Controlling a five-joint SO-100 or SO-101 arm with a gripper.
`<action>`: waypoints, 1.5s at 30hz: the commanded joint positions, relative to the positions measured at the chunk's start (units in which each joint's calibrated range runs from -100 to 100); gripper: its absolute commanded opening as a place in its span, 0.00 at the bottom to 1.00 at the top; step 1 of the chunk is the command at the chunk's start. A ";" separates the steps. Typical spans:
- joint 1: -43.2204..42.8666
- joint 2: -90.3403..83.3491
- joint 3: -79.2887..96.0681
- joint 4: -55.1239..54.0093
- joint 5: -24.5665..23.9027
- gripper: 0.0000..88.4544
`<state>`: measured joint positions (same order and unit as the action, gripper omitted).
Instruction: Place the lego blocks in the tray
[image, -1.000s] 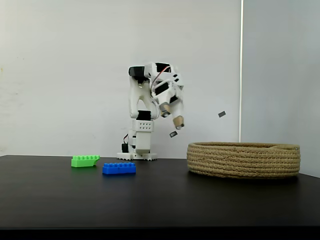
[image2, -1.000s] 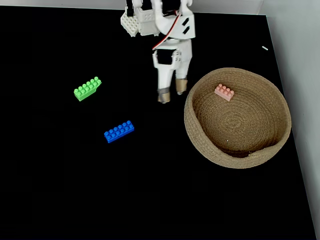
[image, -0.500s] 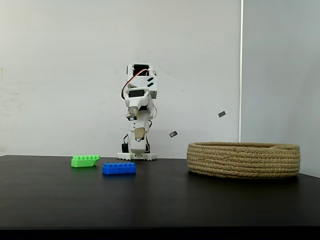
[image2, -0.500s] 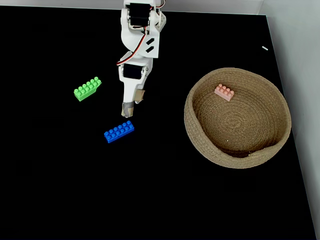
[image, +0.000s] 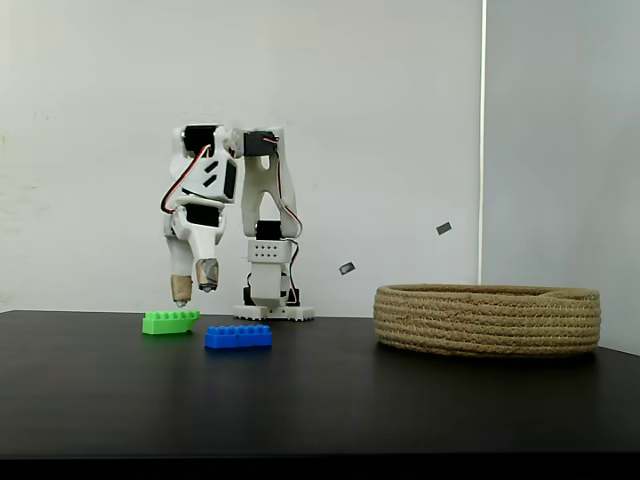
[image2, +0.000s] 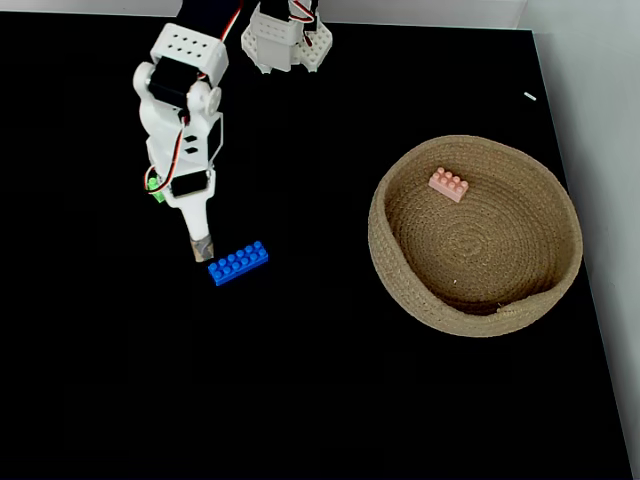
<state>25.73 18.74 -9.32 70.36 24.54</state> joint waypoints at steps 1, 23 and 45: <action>0.24 5.42 -14.62 1.90 0.44 0.44; -8.09 12.30 -14.71 4.90 -2.25 0.38; -13.70 3.87 -19.08 20.89 -17.48 0.00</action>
<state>14.33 33.67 -24.79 85.63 15.51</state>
